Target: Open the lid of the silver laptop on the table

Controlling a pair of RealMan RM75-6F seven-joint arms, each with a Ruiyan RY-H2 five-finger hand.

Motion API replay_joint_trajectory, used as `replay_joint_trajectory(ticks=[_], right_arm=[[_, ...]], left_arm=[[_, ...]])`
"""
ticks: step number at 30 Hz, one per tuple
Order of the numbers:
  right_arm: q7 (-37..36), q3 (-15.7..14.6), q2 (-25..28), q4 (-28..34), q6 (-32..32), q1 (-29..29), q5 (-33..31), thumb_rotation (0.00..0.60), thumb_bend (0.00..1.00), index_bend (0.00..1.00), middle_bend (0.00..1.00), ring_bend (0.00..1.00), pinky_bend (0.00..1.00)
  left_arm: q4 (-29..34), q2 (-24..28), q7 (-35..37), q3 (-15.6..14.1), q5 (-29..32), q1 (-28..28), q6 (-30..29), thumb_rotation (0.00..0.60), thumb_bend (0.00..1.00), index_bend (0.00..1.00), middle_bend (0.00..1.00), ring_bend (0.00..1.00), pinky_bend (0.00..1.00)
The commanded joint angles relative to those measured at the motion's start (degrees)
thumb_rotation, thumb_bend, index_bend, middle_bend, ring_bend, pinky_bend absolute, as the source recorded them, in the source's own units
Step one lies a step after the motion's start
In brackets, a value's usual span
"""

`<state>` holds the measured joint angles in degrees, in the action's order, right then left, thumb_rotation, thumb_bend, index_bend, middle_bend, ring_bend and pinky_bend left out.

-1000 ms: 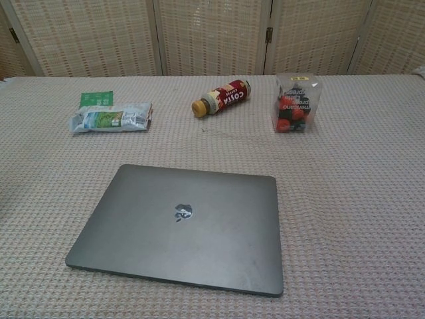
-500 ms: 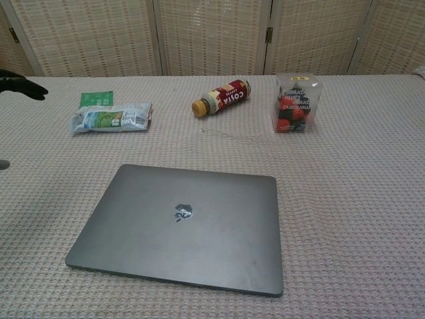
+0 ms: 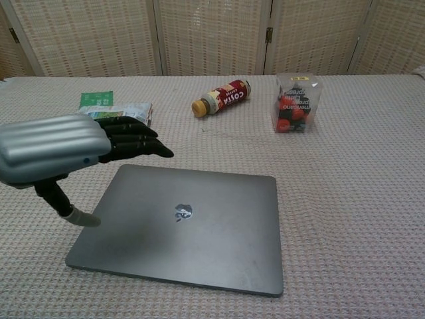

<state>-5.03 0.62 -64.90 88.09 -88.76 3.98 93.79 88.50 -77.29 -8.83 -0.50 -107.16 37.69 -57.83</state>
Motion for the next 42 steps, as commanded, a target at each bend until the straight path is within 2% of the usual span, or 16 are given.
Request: replay_joint_trajectory(ticks=[1, 9, 23, 42], right_arm=[[-0.1, 0.0, -0.1, -0.2, 0.1, 0.0, -0.1, 0.6, 0.38, 0.0, 0.0, 0.08, 0.0], [-1.1, 0.0, -0.6, -1.2, 0.8, 0.2, -0.5, 0.6, 0.38, 0.0, 0.0, 0.08, 0.0], [-1.7, -0.1, -0.5, -1.7, 1.0, 0.0, -1.1, 0.6, 0.38, 0.0, 0.0, 0.08, 0.0], [-1.6, -0.1, -0.5, -1.6, 1.3, -0.2, -1.5, 0.6, 0.38, 0.0, 0.0, 0.08, 0.0]], left_arm=[[-0.1, -2.0, -1.0, -0.8, -0.5, 1.7, 2.0, 0.6, 0.12, 0.09, 0.13, 0.06, 0.0], [-1.7, -6.8, -1.1, -1.8, 0.6, 4.3, 5.2, 0.6, 0.12, 0.09, 0.13, 0.05, 0.0], [-3.5, -12.3, -1.9, -2.8, 3.3, 5.3, 5.5, 0.6, 0.12, 0.09, 0.12, 0.04, 0.0], [-7.7, -16.3, -0.9, -3.2, 6.4, 6.1, 4.9, 0.6, 0.12, 0.09, 0.12, 0.04, 0.0]])
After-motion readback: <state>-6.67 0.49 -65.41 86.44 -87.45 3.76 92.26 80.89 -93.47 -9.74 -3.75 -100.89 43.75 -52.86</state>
